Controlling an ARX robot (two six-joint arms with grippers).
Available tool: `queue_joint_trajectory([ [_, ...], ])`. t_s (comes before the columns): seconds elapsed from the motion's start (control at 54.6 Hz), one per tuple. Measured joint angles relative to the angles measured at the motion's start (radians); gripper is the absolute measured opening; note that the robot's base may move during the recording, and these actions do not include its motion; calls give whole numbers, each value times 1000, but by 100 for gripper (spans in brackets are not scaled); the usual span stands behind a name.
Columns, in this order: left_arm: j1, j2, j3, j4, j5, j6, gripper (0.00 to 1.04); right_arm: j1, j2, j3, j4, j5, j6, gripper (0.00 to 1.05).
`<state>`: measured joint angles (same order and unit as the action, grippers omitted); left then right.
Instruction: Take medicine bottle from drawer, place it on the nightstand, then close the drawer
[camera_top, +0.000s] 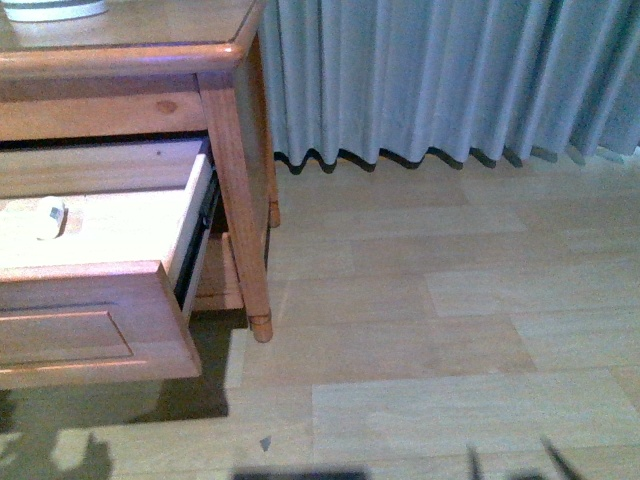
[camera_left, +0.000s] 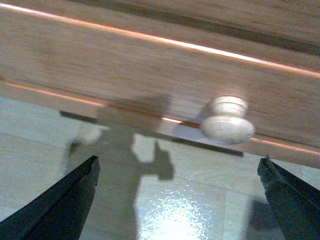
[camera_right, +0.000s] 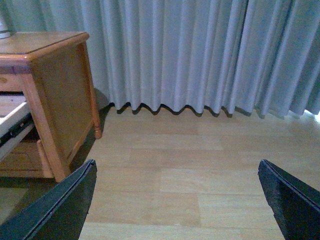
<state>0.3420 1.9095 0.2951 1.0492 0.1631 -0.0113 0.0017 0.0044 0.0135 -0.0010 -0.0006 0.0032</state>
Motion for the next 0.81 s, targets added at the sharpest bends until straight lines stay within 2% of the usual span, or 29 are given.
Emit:
queue_joint_trajectory([
  [0.092,63,-160,-4,-160,43,8,98,0,0,0,0,0,0,98],
  [0.147,85,-340,5,-335,81,23,98,0,0,0,0,0,0,98],
  [0.256,37,-726,78,-683,145,11,98,0,0,0,0,0,0,98],
  [0.311,-1,-834,99,-742,139,5,97,0,0,0,0,0,0,98],
  [0.385,-89,-978,64,-616,50,6,85,0,0,0,0,0,0,98],
  [0.458,-257,-1190,51,-711,-117,6,69,0,0,0,0,0,0,98],
  [0.513,-331,-1308,8,-727,-140,7,54,0,0,0,0,0,0,98],
  [0.733,-340,-1400,-117,-727,-160,8,12,0,0,0,0,5,0,98],
  [0.788,-340,-1419,-129,-727,-159,7,3,0,0,0,0,4,0,98],
  [0.806,-341,-1427,-135,-727,-160,5,3,0,0,0,0,4,0,98],
])
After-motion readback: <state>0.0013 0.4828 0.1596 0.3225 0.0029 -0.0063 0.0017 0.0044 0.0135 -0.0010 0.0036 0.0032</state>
